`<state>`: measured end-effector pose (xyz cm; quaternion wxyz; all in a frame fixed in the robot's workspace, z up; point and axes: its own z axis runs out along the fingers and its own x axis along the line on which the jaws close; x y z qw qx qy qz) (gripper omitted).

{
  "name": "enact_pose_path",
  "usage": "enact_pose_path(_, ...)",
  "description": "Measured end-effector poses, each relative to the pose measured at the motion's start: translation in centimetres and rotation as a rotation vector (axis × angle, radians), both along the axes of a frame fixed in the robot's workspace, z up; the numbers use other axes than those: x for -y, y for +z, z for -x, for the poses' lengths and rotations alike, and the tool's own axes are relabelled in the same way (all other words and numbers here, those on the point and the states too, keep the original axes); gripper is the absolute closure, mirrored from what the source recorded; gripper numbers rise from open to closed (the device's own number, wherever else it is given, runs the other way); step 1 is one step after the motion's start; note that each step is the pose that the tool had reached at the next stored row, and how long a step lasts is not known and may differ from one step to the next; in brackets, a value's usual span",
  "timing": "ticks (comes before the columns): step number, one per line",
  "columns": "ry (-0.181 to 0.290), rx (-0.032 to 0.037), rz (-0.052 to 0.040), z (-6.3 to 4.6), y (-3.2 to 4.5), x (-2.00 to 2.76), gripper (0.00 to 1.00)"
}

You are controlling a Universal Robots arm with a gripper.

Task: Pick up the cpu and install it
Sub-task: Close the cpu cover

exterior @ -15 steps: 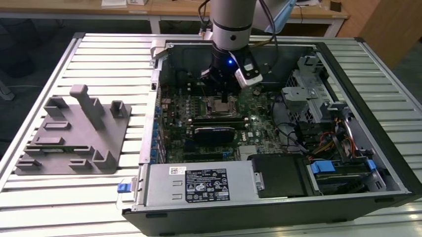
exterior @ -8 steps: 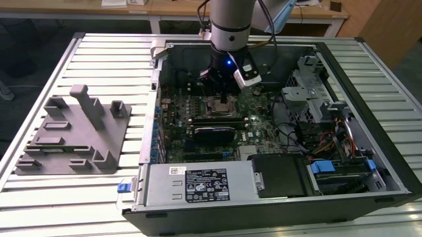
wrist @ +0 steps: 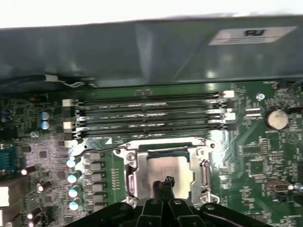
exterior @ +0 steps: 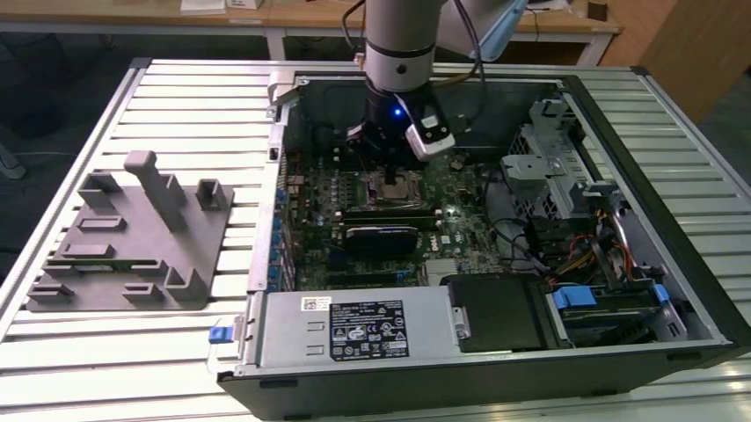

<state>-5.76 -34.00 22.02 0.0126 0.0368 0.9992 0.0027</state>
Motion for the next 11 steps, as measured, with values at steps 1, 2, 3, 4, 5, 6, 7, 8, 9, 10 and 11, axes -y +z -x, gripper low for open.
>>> enact_pose_path(1, 0.000, 0.0006, 0.0000, 0.1, -0.06, 0.00, 0.89)
enact_pose_path(2, 0.000, 0.0008, 0.0000, 0.3, -0.14, 0.00, 0.89)
enact_pose_path(3, 0.000, 0.0011, 0.0001, 0.4, -0.23, 0.00, 0.89)
enact_pose_path(4, 0.000, 0.0013, 0.0001, 0.6, -0.31, 0.00, 0.89)
enact_pose_path(5, 0.000, 0.0014, 0.0000, 0.7, -0.40, 0.00, 0.89)
enact_pose_path(6, 0.000, 0.0015, 0.0001, 0.9, -0.47, 0.01, 0.89)
enact_pose_path(7, 0.000, 0.0015, 0.0002, 1.0, -0.52, 0.01, 0.89)
enact_pose_path(8, 0.000, 0.0017, 0.0001, 1.2, -0.57, 0.01, 0.89)
enact_pose_path(9, 0.000, 0.0018, 0.0000, 1.3, -0.63, 0.00, 0.89)
enact_pose_path(10, 0.000, 0.0021, -0.0001, 1.3, -0.72, 0.00, 0.89)
enact_pose_path(11, 0.000, 0.0022, -0.0001, 1.4, -0.80, 0.00, 0.89)
